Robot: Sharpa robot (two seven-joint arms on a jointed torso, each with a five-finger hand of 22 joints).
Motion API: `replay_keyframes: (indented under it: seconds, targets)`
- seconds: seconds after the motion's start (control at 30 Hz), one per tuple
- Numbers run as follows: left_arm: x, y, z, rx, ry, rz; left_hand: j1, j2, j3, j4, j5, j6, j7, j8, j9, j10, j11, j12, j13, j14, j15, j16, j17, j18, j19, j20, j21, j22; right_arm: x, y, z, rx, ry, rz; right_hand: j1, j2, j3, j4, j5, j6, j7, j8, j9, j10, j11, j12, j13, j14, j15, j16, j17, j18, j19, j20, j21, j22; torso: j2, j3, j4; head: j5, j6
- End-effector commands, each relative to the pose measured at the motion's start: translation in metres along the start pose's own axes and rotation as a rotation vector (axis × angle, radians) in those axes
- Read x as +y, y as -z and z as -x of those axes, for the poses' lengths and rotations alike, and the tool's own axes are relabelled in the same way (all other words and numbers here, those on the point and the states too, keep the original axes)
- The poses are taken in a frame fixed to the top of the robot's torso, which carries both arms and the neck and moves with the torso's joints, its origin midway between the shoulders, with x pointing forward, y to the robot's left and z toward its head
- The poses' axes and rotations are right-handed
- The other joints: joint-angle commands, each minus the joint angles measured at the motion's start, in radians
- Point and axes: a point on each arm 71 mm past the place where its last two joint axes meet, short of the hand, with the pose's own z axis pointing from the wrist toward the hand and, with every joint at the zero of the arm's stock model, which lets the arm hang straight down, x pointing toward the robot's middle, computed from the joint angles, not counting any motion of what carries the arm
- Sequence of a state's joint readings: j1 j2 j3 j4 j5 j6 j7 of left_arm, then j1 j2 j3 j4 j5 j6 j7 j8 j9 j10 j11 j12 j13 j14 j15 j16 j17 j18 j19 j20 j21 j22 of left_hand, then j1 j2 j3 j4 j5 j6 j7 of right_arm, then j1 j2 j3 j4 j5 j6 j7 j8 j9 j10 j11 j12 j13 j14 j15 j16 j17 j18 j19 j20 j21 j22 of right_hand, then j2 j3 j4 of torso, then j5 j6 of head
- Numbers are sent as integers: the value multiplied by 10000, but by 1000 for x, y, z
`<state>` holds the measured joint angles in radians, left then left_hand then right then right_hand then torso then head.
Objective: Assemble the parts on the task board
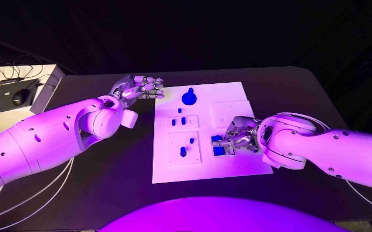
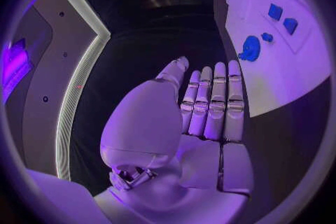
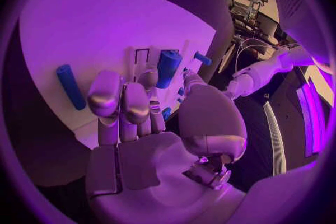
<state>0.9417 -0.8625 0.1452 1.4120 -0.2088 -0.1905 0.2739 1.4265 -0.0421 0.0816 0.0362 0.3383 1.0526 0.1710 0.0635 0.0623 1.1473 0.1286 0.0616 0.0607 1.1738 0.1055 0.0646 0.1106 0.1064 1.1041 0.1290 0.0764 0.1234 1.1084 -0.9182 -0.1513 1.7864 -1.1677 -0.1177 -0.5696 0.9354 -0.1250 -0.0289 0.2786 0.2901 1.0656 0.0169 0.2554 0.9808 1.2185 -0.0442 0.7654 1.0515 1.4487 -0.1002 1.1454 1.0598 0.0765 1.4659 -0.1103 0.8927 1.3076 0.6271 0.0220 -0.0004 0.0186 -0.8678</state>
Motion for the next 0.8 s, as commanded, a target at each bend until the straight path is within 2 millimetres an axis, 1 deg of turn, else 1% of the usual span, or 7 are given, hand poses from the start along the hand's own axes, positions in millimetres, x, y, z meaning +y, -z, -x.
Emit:
replay_keyframes:
  seconds: [0.03,0.13,0.23,0.4,0.6,0.7,0.8]
  targets:
    - [0,0,-2,180,96,-45,-40,88,29,28,13,-65,4,0,11,-69,19,-11,-9,-79,20,-14,16,-71,22,19,1,-14,0,0,1,-188,-72,92,97,418,-143,-410,99,58,41,84,36,78,-32,78,18,45,2,53,18,-127,321,-41,71,1219,-3,-2,7,-6,12]
    - [0,0,-2,182,97,-46,-40,88,29,28,13,-65,4,0,11,-69,19,-11,-9,-79,20,-14,16,-71,22,19,1,-14,-1,2,1,-285,-253,181,338,726,-342,-1043,129,75,7,136,66,119,-20,134,58,47,-22,89,41,-143,335,-50,242,1251,3,0,9,-11,20]
    - [0,0,-2,175,94,-47,-40,88,29,28,13,-65,4,0,11,-69,19,-11,-9,-79,20,-14,16,-71,22,19,1,-14,-4,5,4,-643,-648,444,597,759,-393,-1367,153,71,1,154,76,127,-25,146,72,51,-25,113,57,-152,335,-53,335,1265,0,-3,3,-20,28]
    - [0,0,-2,169,94,-52,-40,88,29,28,13,-65,4,0,11,-69,19,-11,-9,-79,20,-14,16,-71,22,19,1,-14,-14,12,14,-1225,-1459,1002,778,852,-523,-1540,454,63,8,149,63,121,-19,188,130,47,-23,144,78,-153,327,-49,443,1279,-11,-1,-5,-50,77]
    - [0,-1,-4,195,109,-55,-40,88,29,28,13,-65,4,0,11,-69,19,-11,-9,-79,20,-14,16,-71,22,19,1,-14,-29,23,29,-1329,-1966,1085,728,959,-768,-1497,801,58,11,138,48,119,-18,177,146,47,-16,154,79,-154,313,-44,498,1284,-1,1,-2,-138,137]
    - [0,-2,-5,223,122,-58,-40,88,29,28,13,-65,4,0,11,-69,19,-11,-9,-79,20,-14,16,-71,22,19,1,-14,-41,27,35,-1101,-1909,872,743,1046,-896,-1514,850,75,5,132,36,137,-21,180,159,49,-21,163,85,-155,312,-45,540,1290,-4,-1,1,-162,146]
    - [0,-2,-5,241,130,-59,-40,88,29,28,13,-65,4,0,11,-69,19,-11,-9,-79,20,-14,16,-71,22,19,1,-14,-56,28,39,-548,-1655,507,793,1181,-1016,-1640,845,138,4,46,-46,130,-21,21,79,30,-19,112,45,-153,288,-45,477,1273,0,5,-12,-244,136]
